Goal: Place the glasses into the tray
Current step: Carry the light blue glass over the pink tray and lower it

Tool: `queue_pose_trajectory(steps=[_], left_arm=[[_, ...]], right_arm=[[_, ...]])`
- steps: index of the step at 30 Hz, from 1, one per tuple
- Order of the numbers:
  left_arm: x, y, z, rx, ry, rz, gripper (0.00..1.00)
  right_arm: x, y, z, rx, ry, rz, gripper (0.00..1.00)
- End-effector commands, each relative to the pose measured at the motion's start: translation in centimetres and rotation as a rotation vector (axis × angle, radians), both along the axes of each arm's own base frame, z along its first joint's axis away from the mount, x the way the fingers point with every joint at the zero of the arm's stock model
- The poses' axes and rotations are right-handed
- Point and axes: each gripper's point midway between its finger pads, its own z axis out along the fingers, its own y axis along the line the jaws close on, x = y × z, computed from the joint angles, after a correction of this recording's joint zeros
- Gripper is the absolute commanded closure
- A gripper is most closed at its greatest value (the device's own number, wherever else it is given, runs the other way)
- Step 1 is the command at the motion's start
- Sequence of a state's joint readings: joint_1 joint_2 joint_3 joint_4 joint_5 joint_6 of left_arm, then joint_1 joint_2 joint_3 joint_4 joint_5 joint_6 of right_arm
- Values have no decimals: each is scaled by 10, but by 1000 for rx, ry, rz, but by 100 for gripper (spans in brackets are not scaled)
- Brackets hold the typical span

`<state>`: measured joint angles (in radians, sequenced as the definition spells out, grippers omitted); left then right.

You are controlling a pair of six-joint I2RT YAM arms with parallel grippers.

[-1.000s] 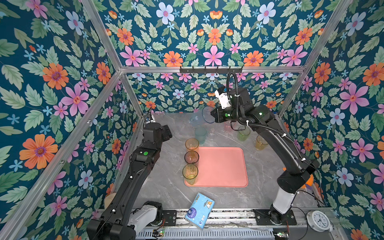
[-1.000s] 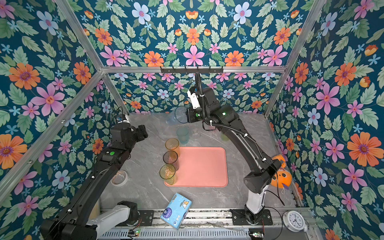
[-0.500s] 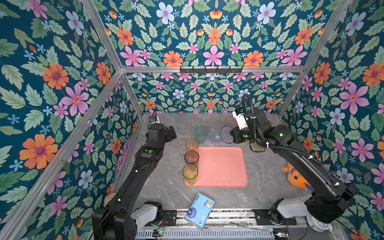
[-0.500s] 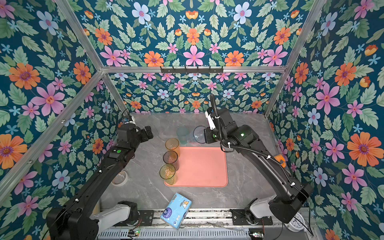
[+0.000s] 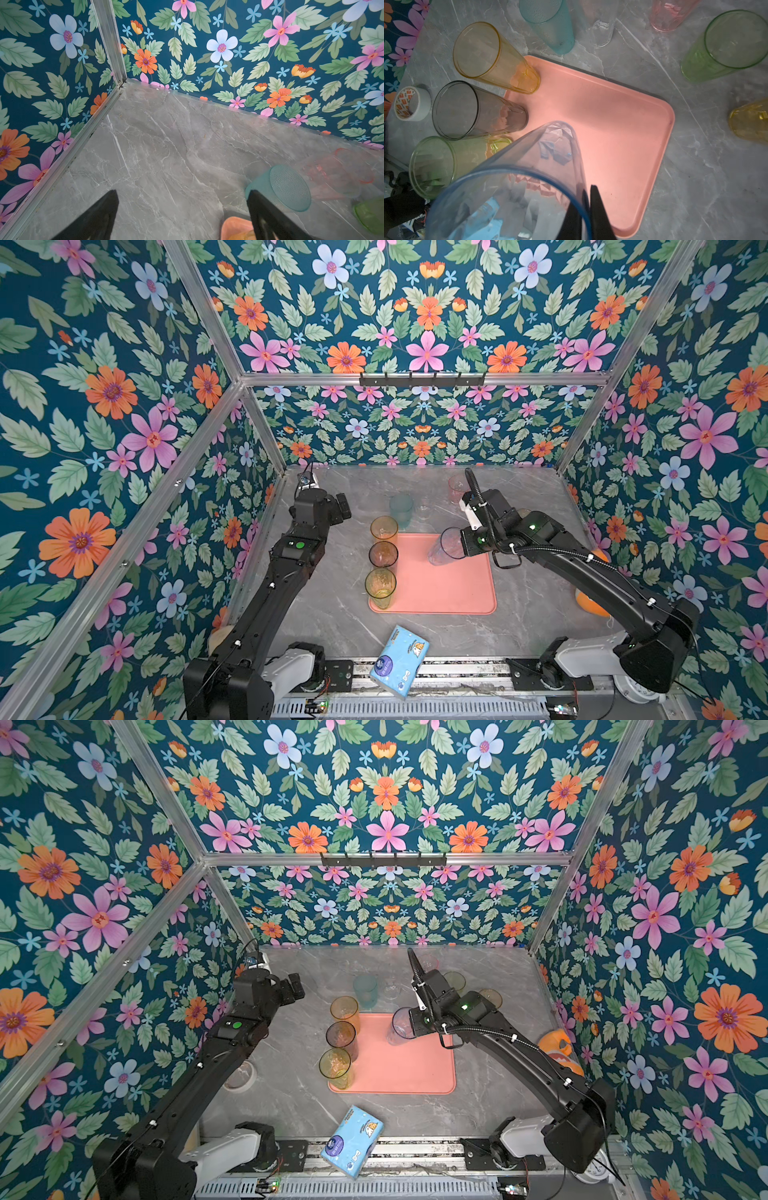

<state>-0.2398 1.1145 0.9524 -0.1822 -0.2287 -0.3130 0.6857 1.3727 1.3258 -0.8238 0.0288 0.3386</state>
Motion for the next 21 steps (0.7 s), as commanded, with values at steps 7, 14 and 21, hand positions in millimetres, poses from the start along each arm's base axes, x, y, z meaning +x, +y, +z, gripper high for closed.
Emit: queue_pose_trajectory(steps=[7,14,21], left_arm=[[-4,6,0,24,1,16,1],[-4,6,0,30,2,19,1],[-4,5,-4,27,14,15,1]], right_arm=[[23,26,-23,-37,31,-10,100],[33,27,-40,-105,61,-22,100],[40,30,-58,-142,101,-28,100]])
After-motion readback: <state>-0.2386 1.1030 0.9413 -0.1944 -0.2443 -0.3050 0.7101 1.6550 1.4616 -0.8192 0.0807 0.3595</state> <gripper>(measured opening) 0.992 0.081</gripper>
